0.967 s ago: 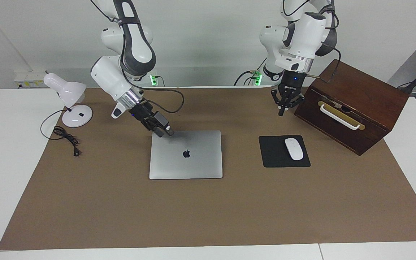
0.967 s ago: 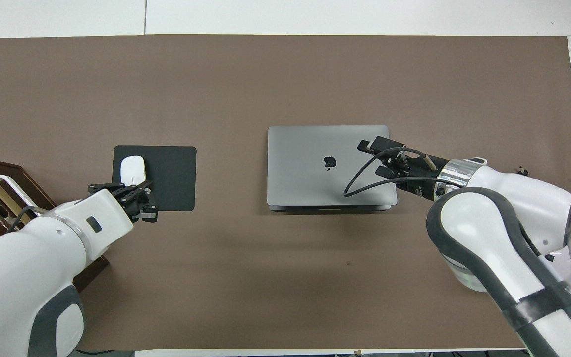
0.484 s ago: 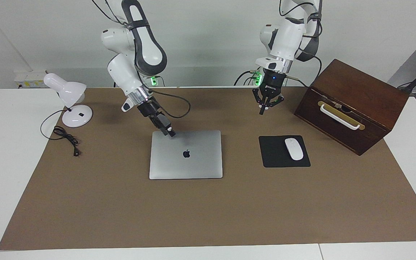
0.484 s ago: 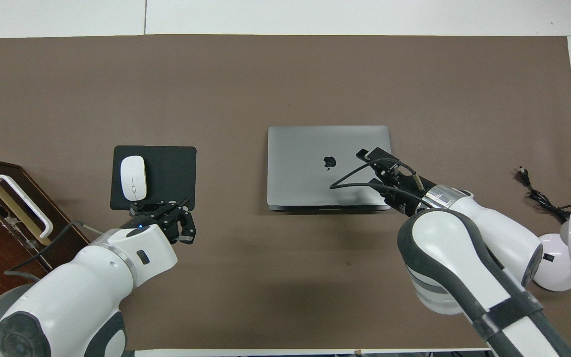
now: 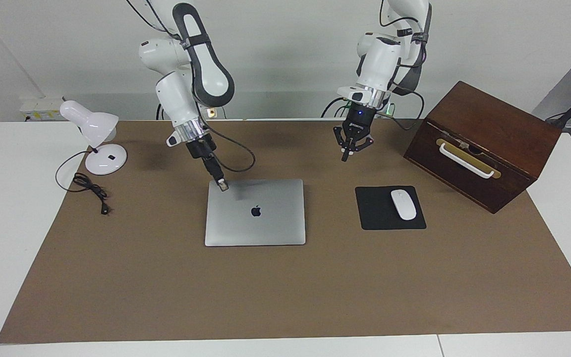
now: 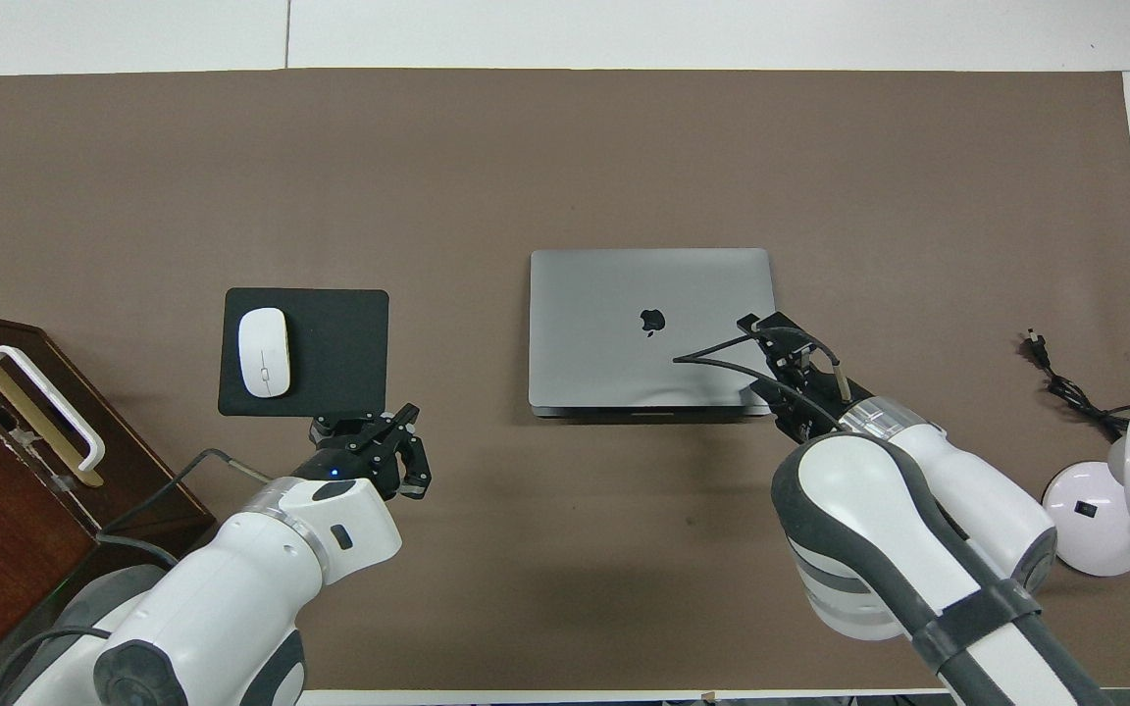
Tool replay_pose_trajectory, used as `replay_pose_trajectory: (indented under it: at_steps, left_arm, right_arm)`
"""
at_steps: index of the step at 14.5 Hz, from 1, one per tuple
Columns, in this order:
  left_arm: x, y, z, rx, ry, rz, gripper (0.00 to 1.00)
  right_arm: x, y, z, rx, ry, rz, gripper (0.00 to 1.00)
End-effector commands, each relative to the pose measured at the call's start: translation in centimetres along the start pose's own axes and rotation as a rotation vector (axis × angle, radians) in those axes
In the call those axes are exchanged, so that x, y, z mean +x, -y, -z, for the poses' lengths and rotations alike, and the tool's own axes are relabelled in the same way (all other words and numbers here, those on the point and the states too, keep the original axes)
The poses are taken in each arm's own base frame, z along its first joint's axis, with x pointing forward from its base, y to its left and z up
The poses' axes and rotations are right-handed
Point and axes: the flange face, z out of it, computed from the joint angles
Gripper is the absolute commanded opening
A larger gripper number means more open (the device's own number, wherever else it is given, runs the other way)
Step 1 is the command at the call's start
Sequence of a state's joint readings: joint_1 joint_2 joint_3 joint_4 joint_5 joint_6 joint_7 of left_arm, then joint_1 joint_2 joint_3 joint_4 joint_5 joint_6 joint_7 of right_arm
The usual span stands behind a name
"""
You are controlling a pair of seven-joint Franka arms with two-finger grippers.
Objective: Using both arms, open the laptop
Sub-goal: 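Move the left gripper to the laptop's near edge to brace it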
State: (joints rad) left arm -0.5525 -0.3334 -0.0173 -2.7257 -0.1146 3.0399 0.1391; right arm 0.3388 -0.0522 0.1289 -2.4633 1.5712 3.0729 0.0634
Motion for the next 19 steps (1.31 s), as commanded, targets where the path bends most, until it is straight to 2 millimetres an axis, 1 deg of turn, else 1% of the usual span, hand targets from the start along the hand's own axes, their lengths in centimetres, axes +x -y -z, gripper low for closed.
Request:
replay_pose_trajectory:
  at_steps: [1,3,5,7,8,10,12,13,16,18,19]
  left_arm:
    - [-1.2,-1.3,-2.6,-0.011,-0.025,-0.038,0.00]
    - [-1.8,-2.2,-4.0,-0.016,-0.036,-0.053,0.00]
    - [-2.7,-3.1,-5.7,-0.018,-0.052,-0.072,0.00]
    - [-3.0,-3.7,-6.3,-0.023,-0.063,-0.083,0.00]
    - [-3.1,-3.7,-6.4,-0.022,-0.062,-0.084,0.00]
    - [-3.5,-3.8,-7.5,-0.019,-0.071,-0.087,0.00]
    - [-4.8,-5.2,-9.6,-0.028,-0.085,-0.114,0.00]
    - [-4.9,-5.4,-10.3,-0.028,-0.075,-0.116,0.00]
    - [-4.9,-5.8,-10.8,-0.033,-0.067,-0.122,0.00]
    - [-4.2,-6.0,-10.9,-0.036,-0.080,-0.125,0.00]
    - [-4.0,-6.2,-11.4,-0.037,-0.080,-0.125,0.00]
  right_arm:
    - [-1.9,-1.9,1.1,-0.011,-0.053,-0.062,1.00]
    - [-3.0,-2.8,1.4,-0.021,-0.078,-0.076,1.00]
    - [-4.2,-3.0,1.7,-0.017,-0.076,-0.092,1.00]
    - [-4.5,-3.0,1.6,-0.018,-0.071,-0.089,1.00]
    - [-4.3,-3.1,1.5,-0.021,-0.073,-0.091,1.00]
    - [-4.0,-3.2,1.2,-0.027,-0.072,-0.089,1.00]
    - [-3.9,-3.4,0.8,-0.036,-0.068,-0.079,1.00]
    - [-3.9,-3.5,0.6,-0.039,-0.065,-0.079,1.00]
    - [-3.7,-3.7,0.3,-0.047,-0.063,-0.068,1.00]
    - [-3.2,-3.6,-0.2,-0.051,-0.062,-0.075,1.00]
    - [-3.2,-3.6,-0.4,-0.054,-0.062,-0.067,1.00]
